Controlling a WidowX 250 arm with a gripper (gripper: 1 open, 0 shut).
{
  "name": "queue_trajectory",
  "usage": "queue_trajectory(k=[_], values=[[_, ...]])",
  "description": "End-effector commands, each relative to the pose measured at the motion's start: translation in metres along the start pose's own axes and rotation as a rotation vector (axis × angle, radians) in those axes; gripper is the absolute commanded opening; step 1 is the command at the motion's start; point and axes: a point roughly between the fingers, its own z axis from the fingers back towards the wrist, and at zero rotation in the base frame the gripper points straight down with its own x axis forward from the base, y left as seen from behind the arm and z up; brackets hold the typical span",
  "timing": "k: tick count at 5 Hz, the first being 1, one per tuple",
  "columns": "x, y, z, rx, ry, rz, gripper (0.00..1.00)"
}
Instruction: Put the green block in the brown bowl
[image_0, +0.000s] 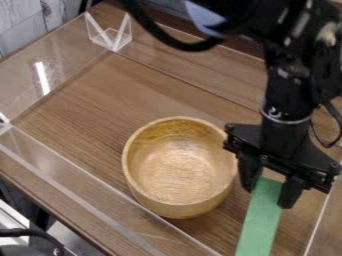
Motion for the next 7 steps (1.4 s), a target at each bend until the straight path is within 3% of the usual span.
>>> queue_trajectory(k=[1,2,4,6,7], values=[[0.004,0.002,0.028,-0.018,-0.055,-0.01,0.0],[0.002,0.009,0.044,-0.018,-0.07,0.006,0.0],[-0.002,0.033,0.118,-0.007,-0.137,0.111,0.0],[-0.031,0.004,0.093,-0.005,-0.133,0.063,0.0],[-0.036,-0.007,0.082,-0.005,-0.14,0.065,0.0]])
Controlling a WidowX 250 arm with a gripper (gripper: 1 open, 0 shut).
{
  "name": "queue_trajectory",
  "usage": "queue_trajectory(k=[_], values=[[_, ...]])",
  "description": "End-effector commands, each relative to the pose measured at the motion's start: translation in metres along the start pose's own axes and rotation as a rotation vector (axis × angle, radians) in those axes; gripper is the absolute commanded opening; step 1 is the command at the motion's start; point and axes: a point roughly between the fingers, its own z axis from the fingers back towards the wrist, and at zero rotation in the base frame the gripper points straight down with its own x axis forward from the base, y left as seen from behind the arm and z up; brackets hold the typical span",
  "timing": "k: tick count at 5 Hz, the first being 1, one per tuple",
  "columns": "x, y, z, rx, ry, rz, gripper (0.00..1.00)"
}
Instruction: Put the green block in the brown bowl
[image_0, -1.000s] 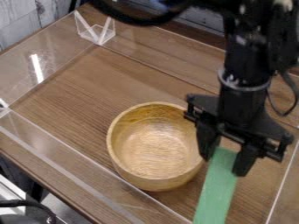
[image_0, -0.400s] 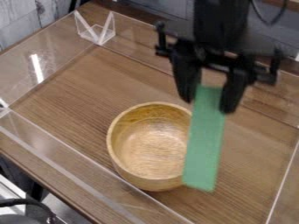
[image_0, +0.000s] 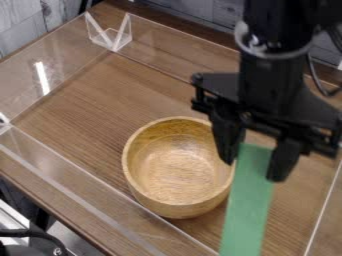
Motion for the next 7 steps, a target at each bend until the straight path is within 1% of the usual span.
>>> queue_trajectory(k=[1,2,4,7], values=[[0.0,-0.006,0.005,-0.019,-0.046,0.004,0.0],[-0.001,-0.004,0.001,-0.019,-0.06,0.015,0.0],[0.001,0.011,0.003,-0.019,-0.08,0.043,0.0],[0.01,0.005,-0.003,-0.03,-0.099,0.033,0.0]])
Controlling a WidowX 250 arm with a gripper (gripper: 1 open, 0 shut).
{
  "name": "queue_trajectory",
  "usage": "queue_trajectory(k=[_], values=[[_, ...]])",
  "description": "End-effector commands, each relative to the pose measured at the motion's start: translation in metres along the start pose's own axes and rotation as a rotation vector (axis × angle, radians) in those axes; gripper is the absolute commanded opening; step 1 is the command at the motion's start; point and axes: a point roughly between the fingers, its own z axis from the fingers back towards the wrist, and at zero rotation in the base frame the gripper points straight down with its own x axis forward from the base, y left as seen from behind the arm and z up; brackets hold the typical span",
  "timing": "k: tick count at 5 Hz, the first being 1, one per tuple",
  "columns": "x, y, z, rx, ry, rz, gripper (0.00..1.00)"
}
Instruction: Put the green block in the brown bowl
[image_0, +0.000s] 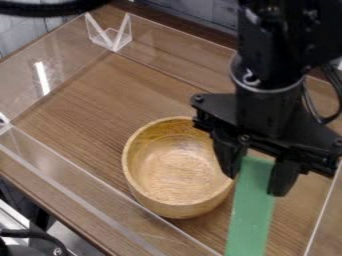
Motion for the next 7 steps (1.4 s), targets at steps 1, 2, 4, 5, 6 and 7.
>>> queue_trajectory(k=[1,2,4,5,6,7], values=[[0.011,-0.006,0.006,-0.022,-0.042,0.0,0.0],[0.016,-0.008,0.005,-0.026,-0.051,-0.003,0.0],[0.024,-0.01,0.01,-0.031,-0.071,-0.007,0.0],[0.028,-0.011,0.016,-0.033,-0.084,-0.008,0.0],[0.034,-0.008,0.03,-0.034,-0.104,-0.008,0.0],[0.044,-0.003,0.048,-0.031,-0.136,-0.01,0.0]])
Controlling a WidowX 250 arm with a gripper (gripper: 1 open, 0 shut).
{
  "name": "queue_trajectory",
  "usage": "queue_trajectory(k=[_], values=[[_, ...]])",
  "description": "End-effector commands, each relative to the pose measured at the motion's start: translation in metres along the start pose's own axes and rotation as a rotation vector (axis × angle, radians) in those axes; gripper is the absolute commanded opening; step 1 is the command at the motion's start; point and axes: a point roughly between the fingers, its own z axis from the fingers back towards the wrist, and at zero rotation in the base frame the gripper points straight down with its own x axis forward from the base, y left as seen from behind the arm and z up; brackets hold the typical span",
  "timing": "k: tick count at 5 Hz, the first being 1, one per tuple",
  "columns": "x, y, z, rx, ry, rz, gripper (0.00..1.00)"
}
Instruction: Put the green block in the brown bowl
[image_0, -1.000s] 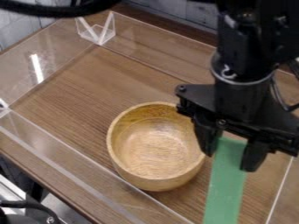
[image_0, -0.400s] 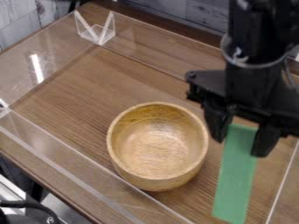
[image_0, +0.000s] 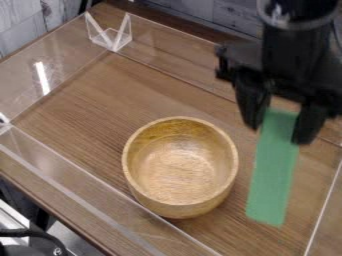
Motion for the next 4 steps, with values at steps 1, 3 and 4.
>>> queue_trajectory(k=[1,3,4], values=[[0.015,0.003,0.024,-0.02,-0.083,0.0,0.0],[0.014,0.001,0.001,-0.018,-0.1,-0.003,0.0],[0.015,0.001,-0.009,-0.015,-0.113,-0.007,0.0]])
